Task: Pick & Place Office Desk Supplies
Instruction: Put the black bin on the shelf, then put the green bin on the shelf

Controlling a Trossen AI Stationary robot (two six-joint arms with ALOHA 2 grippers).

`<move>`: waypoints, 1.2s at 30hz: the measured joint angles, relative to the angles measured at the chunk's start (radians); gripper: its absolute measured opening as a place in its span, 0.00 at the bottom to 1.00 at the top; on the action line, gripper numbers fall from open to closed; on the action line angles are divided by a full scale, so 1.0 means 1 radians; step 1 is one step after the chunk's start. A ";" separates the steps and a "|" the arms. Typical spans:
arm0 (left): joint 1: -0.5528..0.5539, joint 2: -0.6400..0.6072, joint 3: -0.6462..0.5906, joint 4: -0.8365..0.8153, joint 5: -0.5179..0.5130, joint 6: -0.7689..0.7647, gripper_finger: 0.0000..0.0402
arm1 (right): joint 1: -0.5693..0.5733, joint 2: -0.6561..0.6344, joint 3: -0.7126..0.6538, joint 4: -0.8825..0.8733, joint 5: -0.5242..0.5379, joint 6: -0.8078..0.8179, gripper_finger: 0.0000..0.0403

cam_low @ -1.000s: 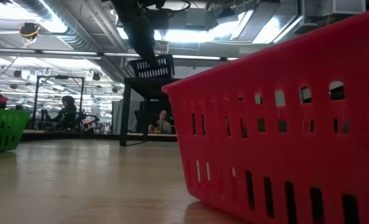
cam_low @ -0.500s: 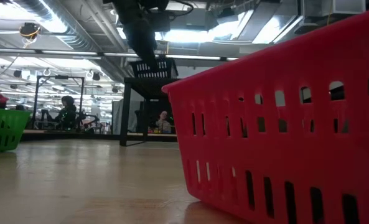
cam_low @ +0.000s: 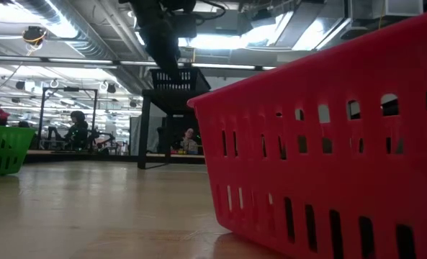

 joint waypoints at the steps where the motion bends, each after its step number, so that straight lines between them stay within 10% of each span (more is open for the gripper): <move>1: -0.003 0.001 0.000 0.001 -0.002 0.000 0.15 | 0.000 0.000 0.000 0.000 0.000 0.000 0.65; 14: -0.026 0.001 0.000 0.109 -0.114 -0.007 0.39 | 0.000 0.000 0.000 0.000 -0.016 0.005 0.65; 36: -0.073 -0.002 0.131 0.010 -0.043 -0.054 0.43 | 0.000 0.001 0.001 -0.007 -0.019 0.033 0.65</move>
